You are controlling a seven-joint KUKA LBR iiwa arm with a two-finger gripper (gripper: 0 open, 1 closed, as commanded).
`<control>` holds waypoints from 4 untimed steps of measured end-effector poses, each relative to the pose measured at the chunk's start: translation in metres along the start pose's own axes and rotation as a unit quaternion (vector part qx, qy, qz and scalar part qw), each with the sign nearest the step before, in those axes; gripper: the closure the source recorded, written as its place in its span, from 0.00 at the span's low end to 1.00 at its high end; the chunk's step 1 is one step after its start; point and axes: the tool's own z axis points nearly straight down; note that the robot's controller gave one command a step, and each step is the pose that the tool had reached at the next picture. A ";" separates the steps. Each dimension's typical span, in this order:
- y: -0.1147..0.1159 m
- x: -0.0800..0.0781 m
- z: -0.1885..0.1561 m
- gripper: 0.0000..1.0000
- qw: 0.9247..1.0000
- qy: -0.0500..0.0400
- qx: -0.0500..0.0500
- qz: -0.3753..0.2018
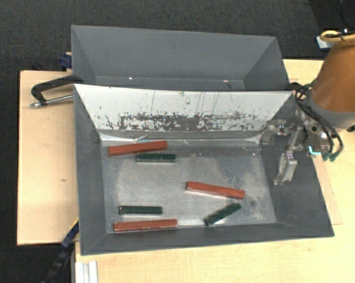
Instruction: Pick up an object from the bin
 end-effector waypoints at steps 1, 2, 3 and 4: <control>0.000 -0.002 -0.004 0.00 1.000 -0.004 0.001 -0.001; 0.012 0.004 0.041 0.00 1.000 -0.007 0.002 -0.008; 0.053 0.015 0.086 0.00 0.999 -0.004 0.000 0.045; 0.057 -0.006 0.137 1.00 0.998 -0.004 0.001 -0.064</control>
Offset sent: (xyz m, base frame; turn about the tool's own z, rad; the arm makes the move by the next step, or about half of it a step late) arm -0.0230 0.0395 -0.1450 -0.0508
